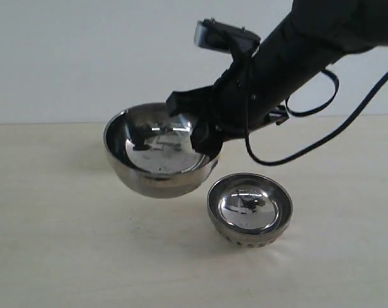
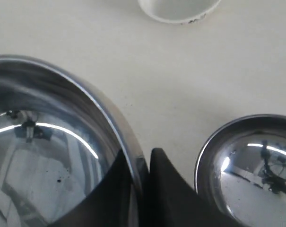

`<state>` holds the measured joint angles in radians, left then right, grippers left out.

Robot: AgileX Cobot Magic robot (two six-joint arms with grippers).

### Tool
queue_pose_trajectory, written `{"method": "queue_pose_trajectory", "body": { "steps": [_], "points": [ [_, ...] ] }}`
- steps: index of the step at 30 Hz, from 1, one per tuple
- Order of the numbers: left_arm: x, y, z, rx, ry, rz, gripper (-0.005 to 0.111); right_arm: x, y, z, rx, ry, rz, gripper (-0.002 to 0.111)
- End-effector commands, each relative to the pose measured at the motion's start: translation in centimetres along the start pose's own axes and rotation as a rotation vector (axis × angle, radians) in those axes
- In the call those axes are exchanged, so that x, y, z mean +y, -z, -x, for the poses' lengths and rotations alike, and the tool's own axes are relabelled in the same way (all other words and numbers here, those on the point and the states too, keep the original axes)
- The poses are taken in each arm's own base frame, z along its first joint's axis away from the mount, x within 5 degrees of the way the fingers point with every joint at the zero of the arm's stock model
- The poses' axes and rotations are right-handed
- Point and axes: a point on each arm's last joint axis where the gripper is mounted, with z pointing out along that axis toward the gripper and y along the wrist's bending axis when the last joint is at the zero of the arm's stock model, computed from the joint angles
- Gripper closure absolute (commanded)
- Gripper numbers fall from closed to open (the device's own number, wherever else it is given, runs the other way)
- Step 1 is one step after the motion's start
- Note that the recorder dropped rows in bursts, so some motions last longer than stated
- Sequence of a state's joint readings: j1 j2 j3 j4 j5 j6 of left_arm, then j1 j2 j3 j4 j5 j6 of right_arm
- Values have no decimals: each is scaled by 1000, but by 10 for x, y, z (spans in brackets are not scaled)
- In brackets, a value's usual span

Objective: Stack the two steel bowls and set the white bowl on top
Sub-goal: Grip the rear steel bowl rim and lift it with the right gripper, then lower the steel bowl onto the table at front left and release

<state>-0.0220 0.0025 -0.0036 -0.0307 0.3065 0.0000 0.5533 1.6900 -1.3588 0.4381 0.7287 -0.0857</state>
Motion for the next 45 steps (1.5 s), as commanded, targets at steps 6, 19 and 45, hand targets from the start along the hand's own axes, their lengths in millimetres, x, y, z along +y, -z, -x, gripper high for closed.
{"method": "queue_pose_trajectory", "body": {
  "steps": [6,19,45],
  "points": [
    [0,0,-1,2,15,1,103,19,-51,-40,35,29,9,108],
    [0,0,-1,2,15,1,103,-1,-123,-61,111,-42,-53,108],
    [0,0,-1,2,15,1,103,-24,-150,-69,122,-83,-100,108]
  ]
}}
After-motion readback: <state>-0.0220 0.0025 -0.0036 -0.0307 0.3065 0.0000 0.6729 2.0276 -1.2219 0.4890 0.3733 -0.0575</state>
